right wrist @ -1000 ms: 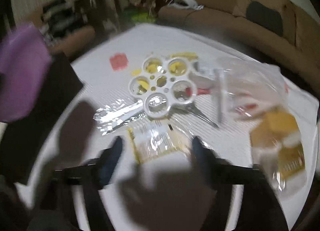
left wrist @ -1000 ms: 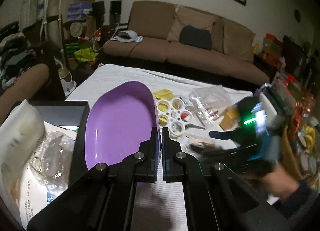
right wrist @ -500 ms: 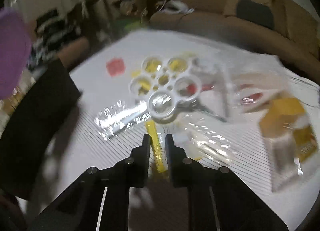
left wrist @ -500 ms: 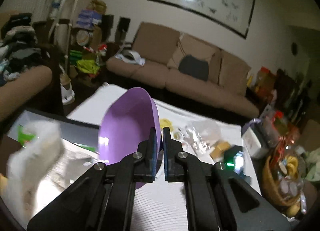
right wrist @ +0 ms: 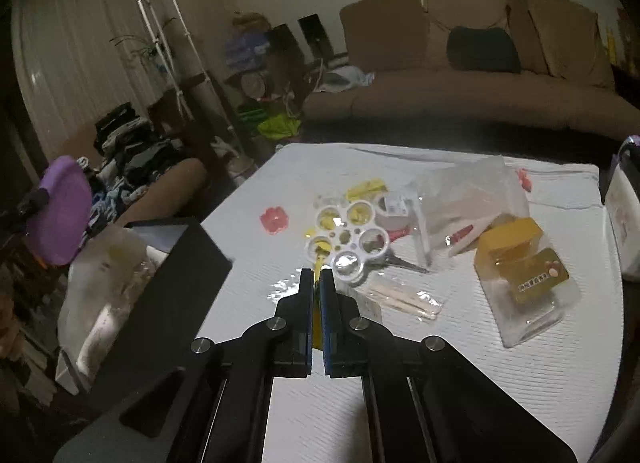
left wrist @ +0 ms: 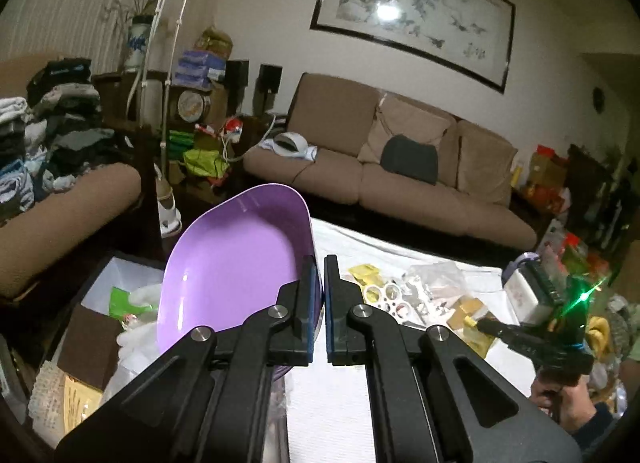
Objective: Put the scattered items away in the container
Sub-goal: 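Grasp the yellow-edged packet with the right tool while the left carries the purple plate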
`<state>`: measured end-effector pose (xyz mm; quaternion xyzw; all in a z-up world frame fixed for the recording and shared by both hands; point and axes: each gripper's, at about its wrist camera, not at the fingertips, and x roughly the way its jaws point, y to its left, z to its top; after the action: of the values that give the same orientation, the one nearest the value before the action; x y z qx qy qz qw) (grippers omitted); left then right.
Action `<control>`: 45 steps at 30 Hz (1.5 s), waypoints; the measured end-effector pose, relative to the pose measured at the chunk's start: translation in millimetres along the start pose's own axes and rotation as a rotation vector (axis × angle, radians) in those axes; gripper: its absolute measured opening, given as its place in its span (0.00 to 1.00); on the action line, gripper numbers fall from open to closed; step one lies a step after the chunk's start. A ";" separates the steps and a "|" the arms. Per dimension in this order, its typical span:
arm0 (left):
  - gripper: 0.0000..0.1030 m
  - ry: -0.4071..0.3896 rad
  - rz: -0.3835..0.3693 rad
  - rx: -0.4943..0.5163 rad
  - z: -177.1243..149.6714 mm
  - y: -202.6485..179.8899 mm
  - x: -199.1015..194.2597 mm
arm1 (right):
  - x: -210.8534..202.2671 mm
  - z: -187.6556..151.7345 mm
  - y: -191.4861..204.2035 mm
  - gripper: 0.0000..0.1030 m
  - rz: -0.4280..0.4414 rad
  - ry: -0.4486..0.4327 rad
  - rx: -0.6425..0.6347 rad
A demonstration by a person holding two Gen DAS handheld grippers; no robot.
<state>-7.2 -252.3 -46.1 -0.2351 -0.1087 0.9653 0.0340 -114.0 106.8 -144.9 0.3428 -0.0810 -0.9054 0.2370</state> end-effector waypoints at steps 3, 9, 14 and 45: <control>0.04 0.023 0.060 0.052 1.1 -5.0 0.4 | -17.3 11.0 15.3 0.02 0.030 -0.012 0.016; 0.04 0.034 0.180 0.073 7.4 5.2 -13.8 | -43.5 36.9 92.9 0.02 0.130 -0.044 -0.084; 0.04 0.060 0.296 0.112 5.7 22.4 -22.1 | -46.4 49.2 167.2 0.02 0.244 -0.049 -0.192; 0.05 0.178 0.289 0.077 -12.9 59.8 -0.4 | 126.0 -116.6 57.1 0.12 -0.134 0.287 -0.194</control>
<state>-1.7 -308.1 -70.7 -0.3315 -0.0334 0.9388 -0.0869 -98.1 -2.3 -288.2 0.4488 0.0644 -0.8644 0.2174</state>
